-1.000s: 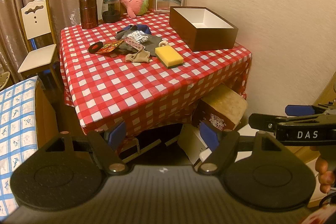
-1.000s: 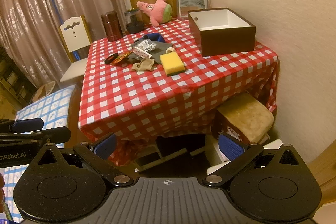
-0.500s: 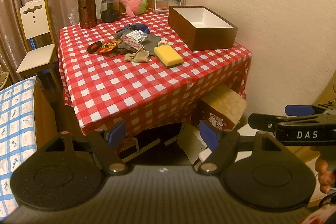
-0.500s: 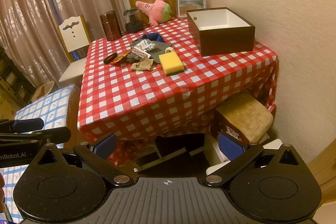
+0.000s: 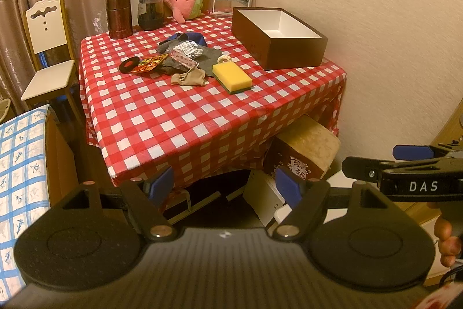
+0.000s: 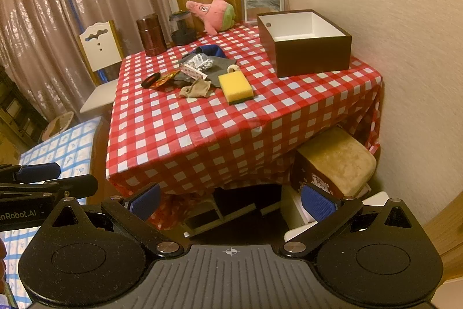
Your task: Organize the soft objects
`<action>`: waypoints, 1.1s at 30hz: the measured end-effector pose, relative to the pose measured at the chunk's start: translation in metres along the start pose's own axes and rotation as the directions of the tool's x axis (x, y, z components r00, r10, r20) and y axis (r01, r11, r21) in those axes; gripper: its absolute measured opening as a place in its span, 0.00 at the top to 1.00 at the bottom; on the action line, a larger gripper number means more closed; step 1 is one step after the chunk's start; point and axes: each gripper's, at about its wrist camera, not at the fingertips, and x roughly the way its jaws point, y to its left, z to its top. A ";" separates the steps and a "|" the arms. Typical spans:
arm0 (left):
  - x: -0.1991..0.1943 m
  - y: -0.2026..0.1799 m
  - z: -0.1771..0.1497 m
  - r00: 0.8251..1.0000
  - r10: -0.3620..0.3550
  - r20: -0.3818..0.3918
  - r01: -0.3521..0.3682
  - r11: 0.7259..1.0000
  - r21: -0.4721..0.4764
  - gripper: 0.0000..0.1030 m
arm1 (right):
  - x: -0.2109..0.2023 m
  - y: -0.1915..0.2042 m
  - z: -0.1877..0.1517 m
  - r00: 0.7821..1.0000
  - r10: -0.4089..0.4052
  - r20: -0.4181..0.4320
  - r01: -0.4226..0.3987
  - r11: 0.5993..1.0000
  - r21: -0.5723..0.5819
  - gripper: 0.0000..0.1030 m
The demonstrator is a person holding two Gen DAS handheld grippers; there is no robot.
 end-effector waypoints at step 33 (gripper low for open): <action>0.002 -0.001 0.000 1.000 -0.001 -0.003 0.001 1.000 -0.001 0.27 | 0.017 0.001 0.011 1.000 -0.004 -0.003 0.004 1.000 0.004 0.00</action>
